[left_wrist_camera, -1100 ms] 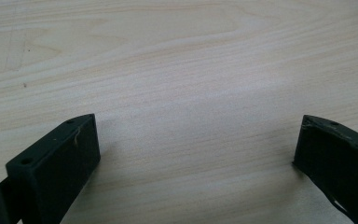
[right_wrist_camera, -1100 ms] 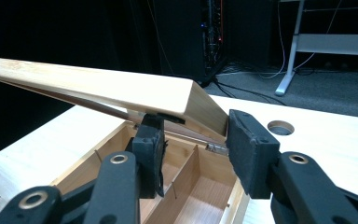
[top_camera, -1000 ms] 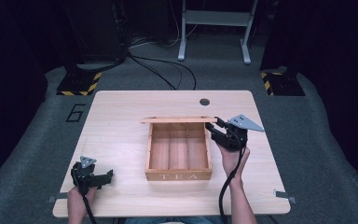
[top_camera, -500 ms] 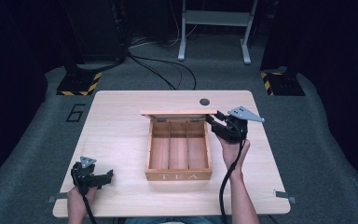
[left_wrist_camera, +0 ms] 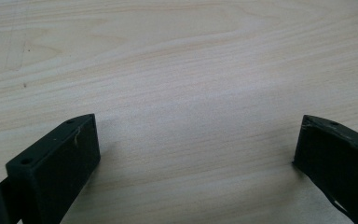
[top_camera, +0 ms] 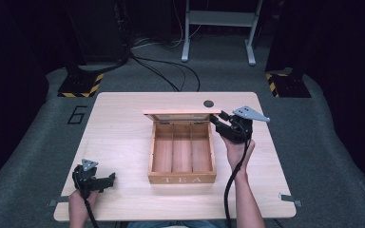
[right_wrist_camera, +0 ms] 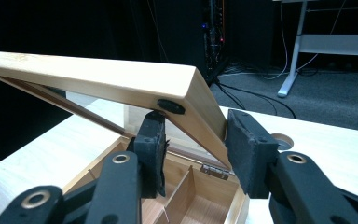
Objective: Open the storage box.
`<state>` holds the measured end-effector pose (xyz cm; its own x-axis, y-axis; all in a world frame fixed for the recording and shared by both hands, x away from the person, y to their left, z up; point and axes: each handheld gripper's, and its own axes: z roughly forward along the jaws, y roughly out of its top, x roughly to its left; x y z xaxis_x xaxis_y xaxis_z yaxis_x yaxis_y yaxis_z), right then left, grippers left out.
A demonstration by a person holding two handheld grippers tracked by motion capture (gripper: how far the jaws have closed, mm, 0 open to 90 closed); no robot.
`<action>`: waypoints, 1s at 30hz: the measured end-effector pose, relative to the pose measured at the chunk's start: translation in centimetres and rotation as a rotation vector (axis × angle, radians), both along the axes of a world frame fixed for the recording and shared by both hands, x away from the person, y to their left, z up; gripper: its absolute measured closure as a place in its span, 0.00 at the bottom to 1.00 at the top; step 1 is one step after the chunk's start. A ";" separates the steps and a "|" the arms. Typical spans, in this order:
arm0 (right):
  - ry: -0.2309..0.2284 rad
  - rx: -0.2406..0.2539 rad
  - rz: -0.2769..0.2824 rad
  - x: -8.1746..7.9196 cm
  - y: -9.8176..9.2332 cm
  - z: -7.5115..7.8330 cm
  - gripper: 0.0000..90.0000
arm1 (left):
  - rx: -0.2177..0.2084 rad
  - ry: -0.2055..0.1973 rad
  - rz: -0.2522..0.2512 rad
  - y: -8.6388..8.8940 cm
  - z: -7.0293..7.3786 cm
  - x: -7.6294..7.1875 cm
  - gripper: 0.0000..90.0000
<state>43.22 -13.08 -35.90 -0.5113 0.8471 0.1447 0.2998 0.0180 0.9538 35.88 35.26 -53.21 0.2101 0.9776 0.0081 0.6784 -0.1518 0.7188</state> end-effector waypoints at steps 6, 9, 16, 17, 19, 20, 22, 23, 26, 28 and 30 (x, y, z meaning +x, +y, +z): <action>-0.002 -0.001 -0.001 0.0 0.0 0.0 0.64 | 0.000 0.000 0.000 0.0 0.0 0.0 0.00; -0.001 -0.002 0.000 0.0 0.0 0.0 0.64 | 0.000 0.000 0.000 0.0 0.0 0.0 0.00; -0.005 -0.001 0.000 0.0 0.0 0.0 0.64 | 0.000 0.000 0.000 0.0 0.0 0.0 0.00; -0.008 -0.003 0.000 0.0 0.0 0.0 0.64 | 0.000 0.000 0.000 0.0 0.0 0.0 0.00; -0.009 -0.006 0.001 0.0 0.0 0.0 0.65 | 0.000 0.000 0.000 0.0 0.0 0.0 0.00; -0.009 -0.005 0.002 0.0 0.0 0.0 0.65 | 0.000 0.000 0.000 0.0 0.0 0.0 0.00; -0.009 -0.005 0.001 0.0 0.0 0.0 0.65 | 0.000 0.000 0.000 0.0 0.0 0.0 0.00; -0.010 -0.007 0.001 0.0 0.0 0.0 0.65 | 0.000 0.000 0.000 0.0 0.0 0.0 0.00; -0.010 -0.009 0.000 0.0 0.0 0.0 0.65 | 0.000 0.000 0.000 0.0 0.0 0.0 0.00; -0.009 -0.009 -0.001 0.0 0.0 0.1 0.65 | 0.000 0.001 0.000 0.0 0.0 0.0 0.00; -0.009 -0.010 -0.001 0.0 0.0 0.1 0.65 | 0.000 0.000 0.000 0.0 0.0 0.0 0.00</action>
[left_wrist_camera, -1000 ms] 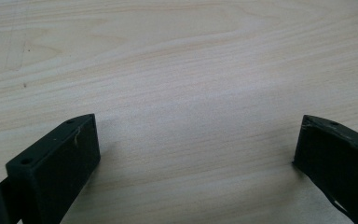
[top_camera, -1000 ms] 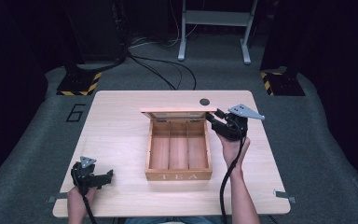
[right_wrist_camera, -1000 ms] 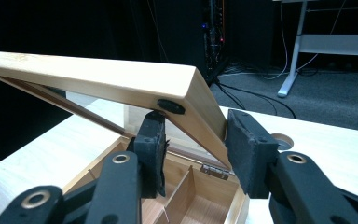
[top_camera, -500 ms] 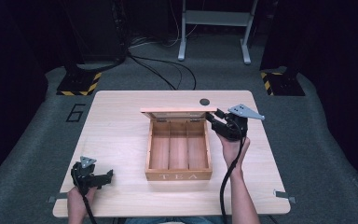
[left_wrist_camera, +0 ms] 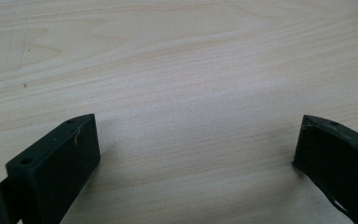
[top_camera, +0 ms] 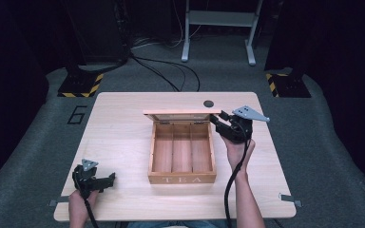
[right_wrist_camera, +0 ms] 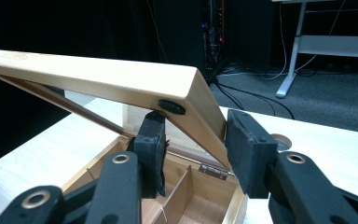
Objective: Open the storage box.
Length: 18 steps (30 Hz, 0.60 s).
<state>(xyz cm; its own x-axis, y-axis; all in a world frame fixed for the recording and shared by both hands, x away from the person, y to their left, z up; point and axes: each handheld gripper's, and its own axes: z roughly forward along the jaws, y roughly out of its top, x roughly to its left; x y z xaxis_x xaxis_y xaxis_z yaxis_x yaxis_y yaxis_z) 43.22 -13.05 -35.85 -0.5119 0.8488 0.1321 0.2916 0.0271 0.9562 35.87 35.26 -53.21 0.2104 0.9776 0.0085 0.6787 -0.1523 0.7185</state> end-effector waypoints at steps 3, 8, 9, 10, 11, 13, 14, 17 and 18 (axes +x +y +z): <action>-0.002 -0.003 0.001 0.0 0.0 0.0 0.65 | 0.000 0.000 0.000 0.0 0.0 0.0 0.00; 0.003 -0.003 -0.001 0.0 0.0 0.0 0.65 | 0.000 0.000 0.000 0.0 0.0 0.0 0.00; 0.003 -0.004 -0.001 0.0 0.0 0.0 0.65 | 0.000 0.000 0.000 0.0 0.0 0.0 0.00; 0.000 -0.006 0.000 0.0 0.0 0.1 0.65 | 0.000 0.000 0.000 0.0 0.0 0.0 0.00; -0.001 -0.006 0.000 0.0 0.0 0.1 0.65 | 0.000 0.000 0.000 0.0 0.0 0.0 0.00; -0.001 -0.006 -0.001 0.0 0.0 0.1 0.65 | -0.001 -0.001 0.000 0.0 0.0 0.0 0.00; -0.001 -0.005 -0.001 0.0 0.0 0.1 0.65 | 0.000 -0.001 0.000 0.0 0.0 0.0 0.00; -0.001 -0.006 -0.001 0.0 0.0 0.1 0.65 | 0.000 -0.001 0.000 0.0 0.0 0.0 0.00; 0.001 -0.008 0.000 0.0 0.0 0.1 0.65 | 0.000 -0.001 0.000 0.0 0.0 0.0 0.00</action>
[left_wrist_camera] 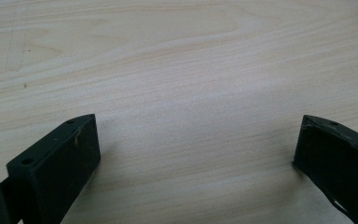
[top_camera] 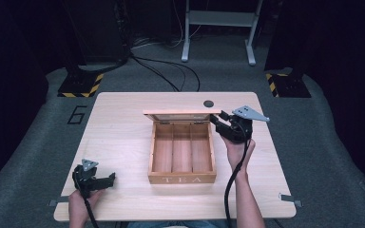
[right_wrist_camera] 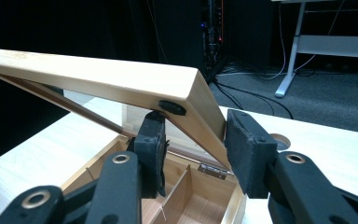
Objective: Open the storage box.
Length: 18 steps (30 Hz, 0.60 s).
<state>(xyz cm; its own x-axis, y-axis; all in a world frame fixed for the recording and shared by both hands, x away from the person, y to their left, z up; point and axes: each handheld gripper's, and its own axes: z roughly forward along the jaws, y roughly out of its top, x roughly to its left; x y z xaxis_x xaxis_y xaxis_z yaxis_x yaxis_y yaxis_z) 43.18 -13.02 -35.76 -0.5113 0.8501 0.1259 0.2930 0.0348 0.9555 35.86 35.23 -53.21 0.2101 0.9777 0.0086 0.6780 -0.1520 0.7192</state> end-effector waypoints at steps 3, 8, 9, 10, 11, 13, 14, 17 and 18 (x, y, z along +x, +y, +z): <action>-0.002 0.003 0.000 0.0 0.0 0.0 0.65 | 0.002 -0.002 0.001 0.0 0.0 0.0 0.00; 0.001 0.005 -0.002 0.0 0.0 0.0 0.65 | 0.006 0.005 -0.003 0.0 0.0 0.0 0.00; 0.001 0.005 -0.002 0.0 0.0 0.0 0.65 | 0.006 0.005 -0.003 0.0 0.0 0.0 0.00; 0.001 0.005 -0.002 0.0 0.0 0.0 0.65 | 0.006 0.005 -0.002 0.0 0.0 0.0 0.00; 0.000 0.004 -0.002 0.0 0.0 0.0 0.65 | 0.006 0.005 -0.003 0.0 0.0 0.0 0.00; 0.000 0.004 -0.002 0.0 0.0 0.0 0.65 | 0.005 0.006 -0.003 0.0 0.0 0.0 0.00; 0.000 0.004 -0.001 0.0 0.0 0.0 0.65 | 0.005 0.006 -0.003 0.0 0.0 0.0 0.00; -0.001 0.003 -0.002 0.0 0.0 0.0 0.65 | -0.001 0.002 0.001 0.0 0.0 0.0 0.00; -0.001 0.003 -0.003 0.0 0.0 0.0 0.65 | -0.001 0.000 0.001 0.0 0.0 0.0 0.00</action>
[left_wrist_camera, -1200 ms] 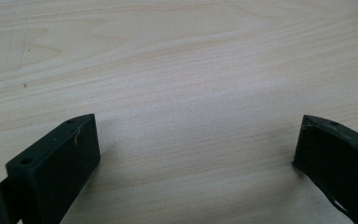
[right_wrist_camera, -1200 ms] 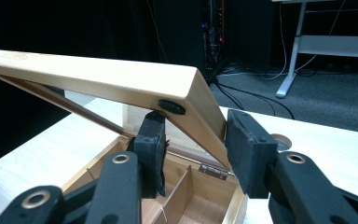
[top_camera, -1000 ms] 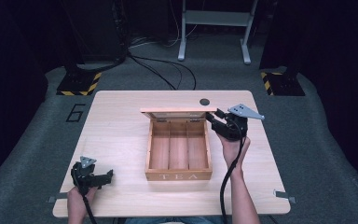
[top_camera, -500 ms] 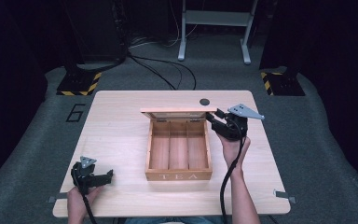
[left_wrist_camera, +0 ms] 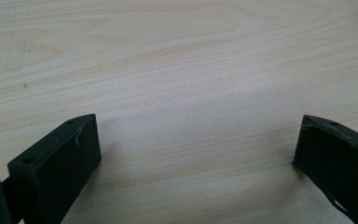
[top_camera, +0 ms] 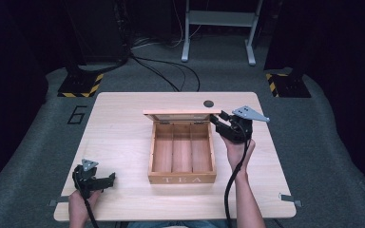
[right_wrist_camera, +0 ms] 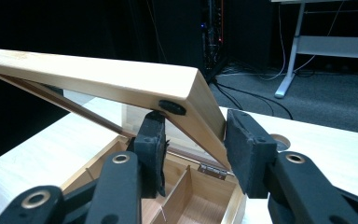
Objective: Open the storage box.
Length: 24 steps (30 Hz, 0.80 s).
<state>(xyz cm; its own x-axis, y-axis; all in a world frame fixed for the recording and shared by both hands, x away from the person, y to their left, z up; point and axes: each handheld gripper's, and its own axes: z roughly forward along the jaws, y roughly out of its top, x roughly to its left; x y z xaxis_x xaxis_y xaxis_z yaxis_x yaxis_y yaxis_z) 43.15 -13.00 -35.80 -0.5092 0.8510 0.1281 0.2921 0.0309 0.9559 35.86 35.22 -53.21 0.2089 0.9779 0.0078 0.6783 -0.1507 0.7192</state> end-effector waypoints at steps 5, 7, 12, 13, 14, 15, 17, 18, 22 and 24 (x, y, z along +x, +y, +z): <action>-0.005 0.000 0.002 0.0 0.0 -0.1 0.65 | 0.005 0.006 -0.005 0.0 0.0 0.0 0.00; -0.006 0.001 0.002 0.0 -0.1 -0.1 0.65 | 0.003 0.010 -0.004 0.0 0.1 0.0 0.00; -0.011 0.005 0.004 -0.1 -0.1 -0.2 0.65 | 0.000 -0.001 -0.001 0.0 0.0 0.0 0.00; -0.010 0.007 0.004 -0.1 -0.1 -0.2 0.65 | 0.000 0.000 0.000 0.0 0.0 0.0 0.00; -0.011 0.005 0.004 -0.1 -0.1 -0.2 0.65 | 0.000 -0.001 0.000 0.0 0.0 0.0 0.00; -0.011 0.004 0.005 -0.1 -0.1 -0.2 0.65 | 0.000 0.000 -0.001 0.0 0.0 0.0 0.00; -0.011 0.002 0.005 -0.1 -0.1 -0.2 0.65 | 0.000 -0.001 -0.001 0.0 0.0 0.0 0.00; -0.012 -0.001 0.006 -0.1 -0.1 -0.2 0.65 | 0.000 0.000 -0.001 0.0 0.0 0.0 0.00; -0.011 -0.003 0.006 -0.1 -0.1 -0.2 0.65 | 0.000 0.000 -0.001 0.0 0.0 0.0 0.00; -0.012 -0.003 0.006 -0.1 -0.1 -0.2 0.65 | 0.000 -0.001 -0.001 0.0 0.0 0.0 0.00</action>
<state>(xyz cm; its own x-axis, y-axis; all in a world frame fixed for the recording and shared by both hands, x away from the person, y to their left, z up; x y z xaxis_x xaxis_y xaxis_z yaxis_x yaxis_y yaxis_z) 43.04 -13.07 -36.02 -0.5154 0.8486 0.1191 0.2806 0.0358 0.9591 35.87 35.23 -53.22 0.2097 0.9777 0.0083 0.6776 -0.1514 0.7197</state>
